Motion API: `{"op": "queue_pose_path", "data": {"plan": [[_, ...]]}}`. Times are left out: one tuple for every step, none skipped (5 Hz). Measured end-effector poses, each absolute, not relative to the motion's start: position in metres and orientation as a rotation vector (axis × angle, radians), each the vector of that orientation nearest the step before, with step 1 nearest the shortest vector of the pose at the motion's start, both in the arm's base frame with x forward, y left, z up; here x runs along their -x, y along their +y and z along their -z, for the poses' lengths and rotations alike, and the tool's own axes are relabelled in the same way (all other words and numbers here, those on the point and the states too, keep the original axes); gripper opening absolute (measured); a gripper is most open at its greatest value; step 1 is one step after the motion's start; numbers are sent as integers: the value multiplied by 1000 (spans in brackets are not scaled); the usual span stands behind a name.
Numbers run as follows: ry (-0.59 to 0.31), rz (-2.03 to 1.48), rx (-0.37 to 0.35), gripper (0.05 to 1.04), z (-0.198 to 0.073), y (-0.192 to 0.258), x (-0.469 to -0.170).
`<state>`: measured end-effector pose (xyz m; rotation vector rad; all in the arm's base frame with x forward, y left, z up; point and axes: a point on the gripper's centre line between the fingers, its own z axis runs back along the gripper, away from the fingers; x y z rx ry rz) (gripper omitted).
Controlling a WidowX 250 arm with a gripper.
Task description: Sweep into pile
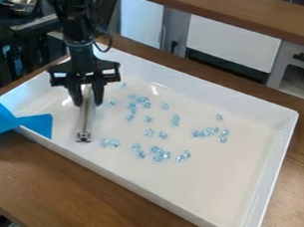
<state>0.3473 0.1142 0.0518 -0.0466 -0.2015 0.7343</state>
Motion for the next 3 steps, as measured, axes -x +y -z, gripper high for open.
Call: {"op": "queue_pose_path", "data": {"plan": [[-205, -742, 35, 332, -51, 114, -348], [-206, -747, 38, 332, -52, 113, -348], [-176, -721, 63, 332, -52, 101, -351]]}}
